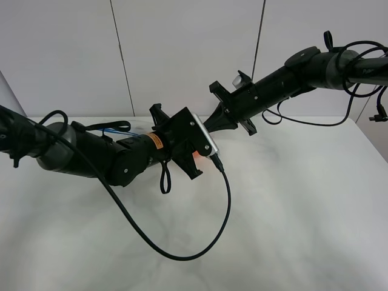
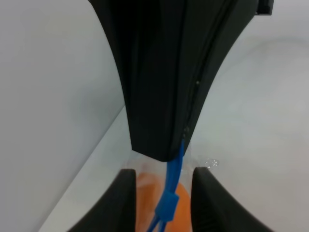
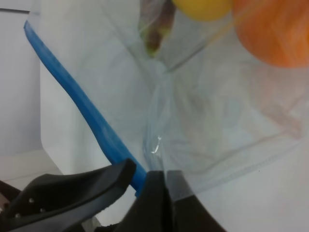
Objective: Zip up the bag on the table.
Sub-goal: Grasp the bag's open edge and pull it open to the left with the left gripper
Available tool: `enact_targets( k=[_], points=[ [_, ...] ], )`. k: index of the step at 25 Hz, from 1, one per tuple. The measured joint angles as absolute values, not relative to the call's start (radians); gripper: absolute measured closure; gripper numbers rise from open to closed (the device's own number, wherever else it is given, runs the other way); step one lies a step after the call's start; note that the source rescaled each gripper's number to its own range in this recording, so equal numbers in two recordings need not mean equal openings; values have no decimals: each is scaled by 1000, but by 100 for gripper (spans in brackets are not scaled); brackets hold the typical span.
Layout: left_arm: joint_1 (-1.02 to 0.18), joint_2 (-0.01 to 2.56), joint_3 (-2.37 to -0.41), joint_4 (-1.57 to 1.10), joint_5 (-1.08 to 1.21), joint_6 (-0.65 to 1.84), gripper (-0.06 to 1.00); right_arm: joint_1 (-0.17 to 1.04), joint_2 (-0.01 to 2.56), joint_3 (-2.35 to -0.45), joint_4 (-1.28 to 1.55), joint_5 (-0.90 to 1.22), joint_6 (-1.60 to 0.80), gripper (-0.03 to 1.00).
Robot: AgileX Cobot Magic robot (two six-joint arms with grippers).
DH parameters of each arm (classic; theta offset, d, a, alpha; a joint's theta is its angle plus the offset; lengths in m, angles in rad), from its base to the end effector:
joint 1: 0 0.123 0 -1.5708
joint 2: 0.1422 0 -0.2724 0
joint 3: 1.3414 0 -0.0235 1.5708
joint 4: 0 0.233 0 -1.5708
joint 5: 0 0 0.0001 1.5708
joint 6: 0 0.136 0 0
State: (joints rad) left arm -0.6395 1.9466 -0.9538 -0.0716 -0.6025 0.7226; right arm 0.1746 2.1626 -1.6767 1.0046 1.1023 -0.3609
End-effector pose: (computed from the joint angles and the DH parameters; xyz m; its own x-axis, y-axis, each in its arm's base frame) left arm 0.3457 -0.2503 0.1500 0.1588 0.6489 -0.7441 0.5934 0.5396 0.5972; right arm 0.4131 0.1769 0.1726 -0.9872 -0.0044 -0.1594 -0.1273 0.6238 0.7711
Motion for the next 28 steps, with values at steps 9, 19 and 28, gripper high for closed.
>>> enact_targets(
  k=[9, 19, 28],
  points=[
    [-640, 1985, -954, -72, -638, 723, 59, 175, 2163, -1677, 1003, 1101, -361, 97],
    [-640, 1992, -954, -72, -678, 723, 68, 175, 2163, -1677, 1003, 1101, -361, 97],
    [-640, 1992, -954, -69, -685, 727, 92, 175, 2163, -1677, 1005, 1096, -361, 97]
  ],
)
